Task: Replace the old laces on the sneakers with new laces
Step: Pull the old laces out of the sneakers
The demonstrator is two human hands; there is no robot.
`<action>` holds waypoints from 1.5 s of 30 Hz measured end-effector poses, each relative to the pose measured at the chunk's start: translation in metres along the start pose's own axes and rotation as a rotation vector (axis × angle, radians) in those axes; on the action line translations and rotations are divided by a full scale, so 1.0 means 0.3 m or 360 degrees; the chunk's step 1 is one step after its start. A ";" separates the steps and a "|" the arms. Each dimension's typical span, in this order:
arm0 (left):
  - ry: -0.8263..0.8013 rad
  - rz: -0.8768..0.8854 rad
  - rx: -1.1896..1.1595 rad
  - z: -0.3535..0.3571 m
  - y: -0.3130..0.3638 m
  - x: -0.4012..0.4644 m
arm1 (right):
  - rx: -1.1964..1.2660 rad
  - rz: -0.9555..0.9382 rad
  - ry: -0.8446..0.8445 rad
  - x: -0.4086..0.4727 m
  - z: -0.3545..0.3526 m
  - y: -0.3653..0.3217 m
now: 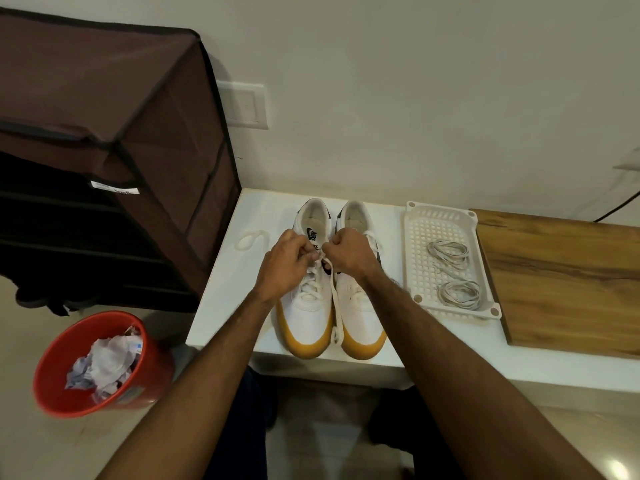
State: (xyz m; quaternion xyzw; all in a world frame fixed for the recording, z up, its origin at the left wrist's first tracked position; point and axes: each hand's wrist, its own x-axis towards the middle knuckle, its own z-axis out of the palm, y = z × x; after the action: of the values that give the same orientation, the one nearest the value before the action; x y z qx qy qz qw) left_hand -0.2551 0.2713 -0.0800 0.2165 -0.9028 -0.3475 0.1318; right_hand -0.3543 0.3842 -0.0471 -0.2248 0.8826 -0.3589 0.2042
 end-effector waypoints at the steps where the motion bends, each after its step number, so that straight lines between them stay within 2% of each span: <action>1: 0.0029 0.0026 0.0036 0.009 -0.005 -0.004 | 0.0020 0.0004 -0.0010 -0.001 0.001 0.000; 3: 0.0125 -0.0014 -0.0024 0.019 -0.019 -0.014 | 0.0055 0.0019 -0.0021 0.002 0.003 0.002; 4: 0.0180 -0.0142 -0.0179 0.017 -0.028 -0.015 | 0.0073 0.0034 -0.0028 0.004 0.003 0.007; 6: 0.0234 -0.0527 -0.0765 -0.006 -0.040 -0.021 | 0.0113 0.0065 -0.0047 0.009 0.004 0.011; 8: 0.0123 -0.0854 -0.1338 -0.033 -0.034 -0.039 | 0.0121 0.0065 -0.0054 0.012 0.007 0.007; 10: 0.0079 -0.0925 -0.1479 -0.051 -0.018 -0.056 | 0.0079 0.0033 -0.0059 0.005 0.006 -0.001; 12: 0.0251 -0.0703 -0.1162 -0.051 -0.010 -0.056 | 0.0039 -0.0002 -0.0031 -0.007 0.002 -0.009; 14: 0.0360 -0.0272 -0.0602 -0.059 0.000 -0.041 | 0.0034 -0.0011 -0.0003 -0.014 -0.003 -0.011; 16: 0.0228 0.0120 0.0013 -0.054 0.000 -0.014 | 0.0022 -0.0017 -0.0010 -0.017 -0.007 -0.011; 17: 0.0150 0.0226 0.0233 -0.051 0.003 -0.005 | 0.0017 -0.0017 -0.0018 -0.017 -0.008 -0.012; 19: 0.0065 0.0289 0.0444 -0.049 0.015 0.007 | 0.0009 -0.0017 -0.0020 -0.017 -0.008 -0.012; 23: 0.0015 0.0347 0.0574 -0.036 0.013 0.025 | 0.0017 -0.0016 -0.0015 -0.011 -0.004 -0.004; 24: 0.0038 0.0312 0.0457 -0.030 0.010 0.024 | 0.0034 -0.0008 -0.0023 -0.007 -0.002 0.000; 25: 0.0122 0.0185 0.0172 -0.027 0.007 0.019 | 0.0053 0.0006 -0.0037 -0.006 -0.001 0.002; 28: 0.0525 -0.0741 -0.1384 -0.053 -0.010 -0.008 | 0.0114 0.0036 -0.0053 0.005 0.004 0.019; 29: 0.0591 -0.0988 -0.1748 -0.065 -0.025 -0.021 | 0.0118 0.0036 -0.0052 0.008 0.005 0.022; 30: 0.0593 -0.1143 -0.1898 -0.072 -0.043 -0.032 | 0.0111 0.0030 -0.0046 0.009 0.009 0.023; 31: 0.0562 -0.1184 -0.1834 -0.077 -0.049 -0.040 | 0.0094 0.0023 -0.0037 0.007 0.011 0.022; 32: 0.0556 -0.1101 -0.1617 -0.080 -0.048 -0.043 | 0.0076 0.0018 -0.0026 0.006 0.013 0.022; 35: 0.0589 -0.0374 -0.0640 -0.079 -0.023 -0.030 | 0.0064 0.0015 -0.0003 -0.001 0.014 0.016; 37: 0.0402 0.0036 0.0034 -0.079 -0.001 0.000 | 0.0070 0.0008 -0.0008 -0.004 0.012 0.014; 39: 0.0069 0.0210 0.0461 -0.069 0.015 0.027 | 0.0062 0.0005 -0.0024 -0.005 0.006 0.011; 41: -0.0123 0.0260 0.0677 -0.052 0.023 0.037 | 0.0057 0.0000 -0.0048 -0.004 0.002 0.011; 43: -0.0104 0.0266 0.0690 -0.040 0.017 0.043 | 0.0061 0.0014 -0.0052 0.000 0.002 0.012; 45: -0.0005 0.0215 0.0472 -0.029 0.005 0.043 | 0.0080 0.0038 -0.0053 0.004 0.003 0.010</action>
State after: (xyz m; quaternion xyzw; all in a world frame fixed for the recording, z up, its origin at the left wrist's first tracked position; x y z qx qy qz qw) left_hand -0.2635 0.2612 -0.0715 0.1719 -0.9568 -0.2013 0.1201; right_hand -0.3556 0.3849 -0.0501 -0.2151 0.8724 -0.3747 0.2287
